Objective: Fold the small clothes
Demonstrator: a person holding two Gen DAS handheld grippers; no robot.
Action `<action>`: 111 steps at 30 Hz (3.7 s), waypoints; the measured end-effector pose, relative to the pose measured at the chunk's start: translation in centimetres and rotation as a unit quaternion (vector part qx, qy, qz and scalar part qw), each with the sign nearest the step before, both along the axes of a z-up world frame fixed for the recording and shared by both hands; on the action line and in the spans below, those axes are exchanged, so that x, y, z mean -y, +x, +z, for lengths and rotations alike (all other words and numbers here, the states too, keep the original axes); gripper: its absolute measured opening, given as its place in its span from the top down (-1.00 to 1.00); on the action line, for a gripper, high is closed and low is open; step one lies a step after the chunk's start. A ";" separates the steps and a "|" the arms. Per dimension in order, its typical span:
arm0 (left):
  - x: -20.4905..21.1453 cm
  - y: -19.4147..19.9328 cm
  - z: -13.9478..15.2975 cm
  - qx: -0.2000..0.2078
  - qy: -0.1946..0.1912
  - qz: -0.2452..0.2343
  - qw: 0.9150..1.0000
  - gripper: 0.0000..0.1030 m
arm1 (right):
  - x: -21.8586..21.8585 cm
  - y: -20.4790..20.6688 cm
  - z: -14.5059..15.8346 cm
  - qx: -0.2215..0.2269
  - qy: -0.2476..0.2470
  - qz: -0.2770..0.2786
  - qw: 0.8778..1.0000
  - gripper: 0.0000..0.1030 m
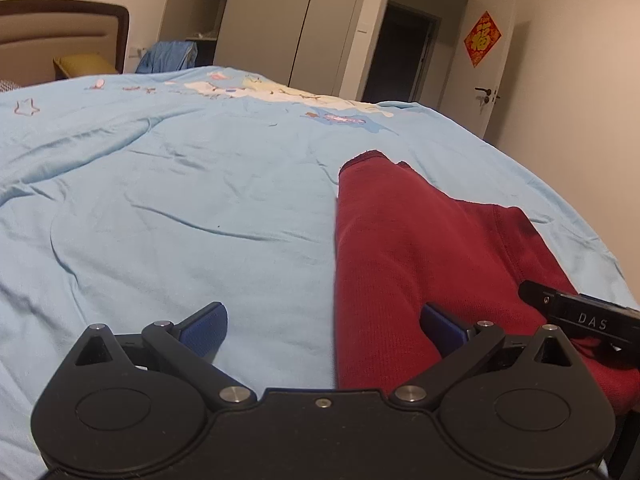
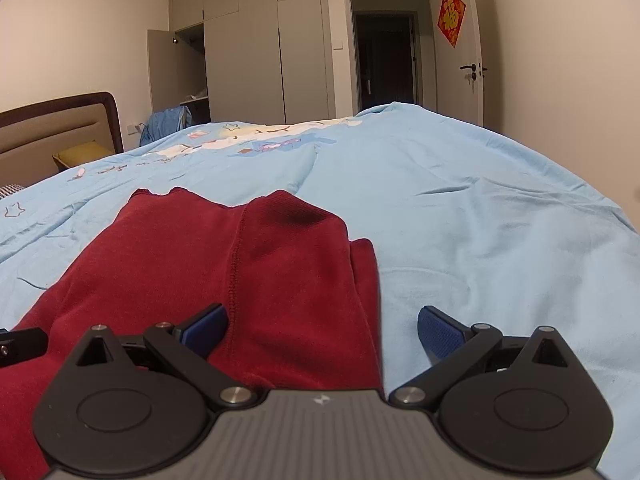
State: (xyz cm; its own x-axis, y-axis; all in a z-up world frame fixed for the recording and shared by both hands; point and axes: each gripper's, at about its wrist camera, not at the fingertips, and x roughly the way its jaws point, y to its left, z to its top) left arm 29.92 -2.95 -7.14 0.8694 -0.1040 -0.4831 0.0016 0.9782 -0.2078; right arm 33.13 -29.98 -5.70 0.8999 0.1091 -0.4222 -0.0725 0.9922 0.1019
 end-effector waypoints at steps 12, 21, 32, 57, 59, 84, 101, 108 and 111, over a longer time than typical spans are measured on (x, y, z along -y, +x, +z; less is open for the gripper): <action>-0.2 -0.1 -0.3 0.007 -0.004 -0.001 1.000 -0.99 | 0.3 0.0 0.0 0.000 0.017 0.001 1.000 -1.00; -1.2 2.3 3.7 0.020 -0.001 0.002 1.000 -0.99 | 0.2 -0.2 -0.1 0.000 0.021 -0.001 1.000 -1.00; 0.4 13.2 1.6 -0.047 0.042 -0.018 0.998 -0.99 | 0.3 -0.3 -0.2 0.001 0.030 -0.001 1.000 -1.00; -1.2 -4.0 -1.8 0.063 -0.021 -0.006 0.998 -0.99 | 0.4 -0.3 -0.2 0.002 0.035 0.000 0.999 -1.00; -1.2 -3.8 -2.3 0.072 -0.019 -0.009 0.997 -0.99 | 0.3 -0.3 -0.2 0.002 0.035 -0.001 0.999 -1.00; -2.4 -0.8 1.0 -0.033 -0.067 -0.077 0.994 -0.99 | 2.8 -0.8 -0.8 0.013 0.147 0.009 0.989 -0.85; -0.7 -4.2 -2.0 0.060 -0.042 -0.077 0.994 -0.97 | 3.0 -1.2 -0.9 0.021 0.170 0.013 0.985 -0.63; -0.3 -3.9 -1.9 0.058 -0.029 -0.075 0.995 -0.97 | 2.9 -1.2 -1.0 0.023 0.169 0.013 0.985 -0.59; -0.5 -3.5 -1.2 0.036 -0.043 -0.076 0.996 -0.93 | 2.8 -1.3 -0.9 0.027 0.172 0.019 0.985 -0.45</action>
